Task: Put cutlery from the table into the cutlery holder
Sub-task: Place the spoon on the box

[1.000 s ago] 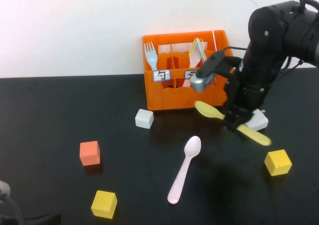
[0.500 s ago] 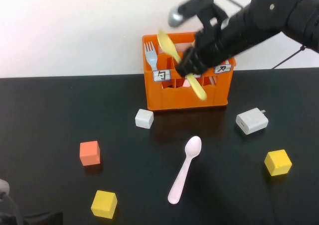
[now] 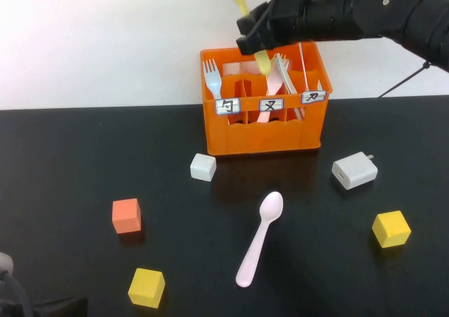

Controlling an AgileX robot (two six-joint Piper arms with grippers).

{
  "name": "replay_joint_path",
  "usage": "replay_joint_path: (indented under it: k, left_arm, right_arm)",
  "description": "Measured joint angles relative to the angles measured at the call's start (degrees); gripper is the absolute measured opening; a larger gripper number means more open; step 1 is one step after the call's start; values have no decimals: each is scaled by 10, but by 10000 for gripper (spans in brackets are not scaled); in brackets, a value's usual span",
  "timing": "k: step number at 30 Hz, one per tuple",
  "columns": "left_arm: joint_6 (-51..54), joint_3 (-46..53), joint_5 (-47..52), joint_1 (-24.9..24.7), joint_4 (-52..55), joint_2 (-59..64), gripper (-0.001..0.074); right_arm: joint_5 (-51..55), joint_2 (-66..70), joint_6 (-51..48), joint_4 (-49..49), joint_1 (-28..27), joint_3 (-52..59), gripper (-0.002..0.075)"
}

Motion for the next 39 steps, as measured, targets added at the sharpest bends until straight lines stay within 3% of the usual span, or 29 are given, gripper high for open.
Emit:
replay_joint_path:
  k: [8,16,27,39]
  left_arm:
    - [0,0,-4,0,1,0,-1]
    - [0,0,-5,0,2,0,-1]
    - [1,0,-5,0,3,0,-1]
    - [1,0,-5,0,2,0,-1]
  right_arm:
    - [-64,12,-20,43,4,0,140]
    - [-125,60,-22,73,42,0,139]
    - [-135,72,-28,80,50,0,140]
    - [-134,-3,-92,80,50,1,139]
